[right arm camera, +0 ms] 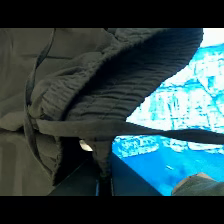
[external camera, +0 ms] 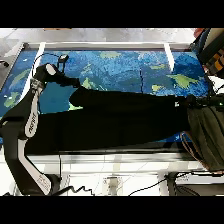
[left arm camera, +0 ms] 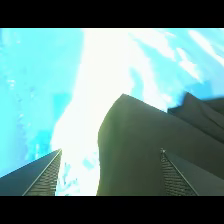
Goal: Fold the clothes and pants, and hang the long-sleeved shirts on hangers.
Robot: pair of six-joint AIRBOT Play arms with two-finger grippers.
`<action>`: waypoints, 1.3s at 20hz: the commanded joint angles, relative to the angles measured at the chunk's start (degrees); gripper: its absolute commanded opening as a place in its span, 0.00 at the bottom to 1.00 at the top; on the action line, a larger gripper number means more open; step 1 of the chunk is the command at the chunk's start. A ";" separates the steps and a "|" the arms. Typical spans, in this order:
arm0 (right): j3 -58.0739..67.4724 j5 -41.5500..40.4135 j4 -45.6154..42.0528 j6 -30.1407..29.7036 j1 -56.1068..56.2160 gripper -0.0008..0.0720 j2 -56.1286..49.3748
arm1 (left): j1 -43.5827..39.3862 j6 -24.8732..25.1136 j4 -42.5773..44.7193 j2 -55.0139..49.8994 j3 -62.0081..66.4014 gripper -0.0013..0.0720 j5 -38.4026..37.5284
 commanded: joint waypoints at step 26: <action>-0.02 -3.91 7.45 2.14 0.02 0.04 0.04 | 4.35 -1.16 15.10 12.35 10.80 0.03 11.87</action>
